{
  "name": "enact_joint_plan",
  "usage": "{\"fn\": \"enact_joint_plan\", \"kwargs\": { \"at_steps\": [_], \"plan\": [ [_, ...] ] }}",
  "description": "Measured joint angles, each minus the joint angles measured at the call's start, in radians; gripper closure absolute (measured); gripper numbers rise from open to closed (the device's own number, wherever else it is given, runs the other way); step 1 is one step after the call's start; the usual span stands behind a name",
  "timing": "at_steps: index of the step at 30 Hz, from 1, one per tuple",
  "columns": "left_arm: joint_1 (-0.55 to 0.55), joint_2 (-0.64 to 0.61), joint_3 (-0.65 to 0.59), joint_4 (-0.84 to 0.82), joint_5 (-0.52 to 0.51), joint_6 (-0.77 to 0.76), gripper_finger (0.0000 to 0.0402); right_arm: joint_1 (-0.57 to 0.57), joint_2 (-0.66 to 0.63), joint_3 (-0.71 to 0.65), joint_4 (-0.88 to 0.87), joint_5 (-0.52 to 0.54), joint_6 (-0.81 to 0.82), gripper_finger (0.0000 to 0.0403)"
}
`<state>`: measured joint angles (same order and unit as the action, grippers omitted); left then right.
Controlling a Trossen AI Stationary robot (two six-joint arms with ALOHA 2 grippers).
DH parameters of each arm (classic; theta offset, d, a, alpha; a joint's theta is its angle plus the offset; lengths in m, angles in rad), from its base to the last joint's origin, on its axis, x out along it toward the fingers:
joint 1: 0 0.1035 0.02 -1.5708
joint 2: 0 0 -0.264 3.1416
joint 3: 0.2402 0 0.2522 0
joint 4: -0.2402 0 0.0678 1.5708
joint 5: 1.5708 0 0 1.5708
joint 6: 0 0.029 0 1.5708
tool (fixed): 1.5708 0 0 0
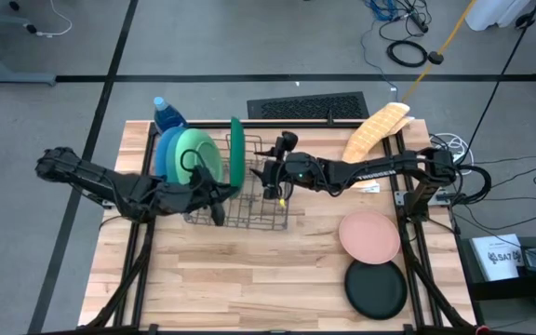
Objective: Sort dishes
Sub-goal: Put the dark green plate into the dish rack
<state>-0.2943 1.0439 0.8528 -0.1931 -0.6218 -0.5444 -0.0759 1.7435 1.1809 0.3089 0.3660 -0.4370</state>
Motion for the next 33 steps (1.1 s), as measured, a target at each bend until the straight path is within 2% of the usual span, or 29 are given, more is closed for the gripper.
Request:
{"fn": "enact_joint_plan", "kwargs": {
  "at_steps": [5, 14, 23, 33],
  "plan": [
    [-0.026, -0.001, -0.064, 0.085, -0.019, 0.000, 0.0401, 0.002, 0.000, 0.000, 0.006, -0.002, 0.000, 0.0174],
    [-0.027, -0.109, -0.303, 0.367, -0.031, -0.002, 0.0401, 0.007, 0.000, 0.000, 0.006, -0.006, 0.006, 0.0174],
    [-0.034, -0.205, -0.341, 0.362, -0.023, 0.008, 0.0401, 0.006, 0.000, 0.000, -0.006, -0.006, 0.006, 0.0174],
    [-0.036, -0.242, -0.341, 0.218, -0.008, -0.053, 0.0402, 0.006, 0.000, 0.000, -0.007, -0.006, 0.006, 0.0174]
  ]
}}
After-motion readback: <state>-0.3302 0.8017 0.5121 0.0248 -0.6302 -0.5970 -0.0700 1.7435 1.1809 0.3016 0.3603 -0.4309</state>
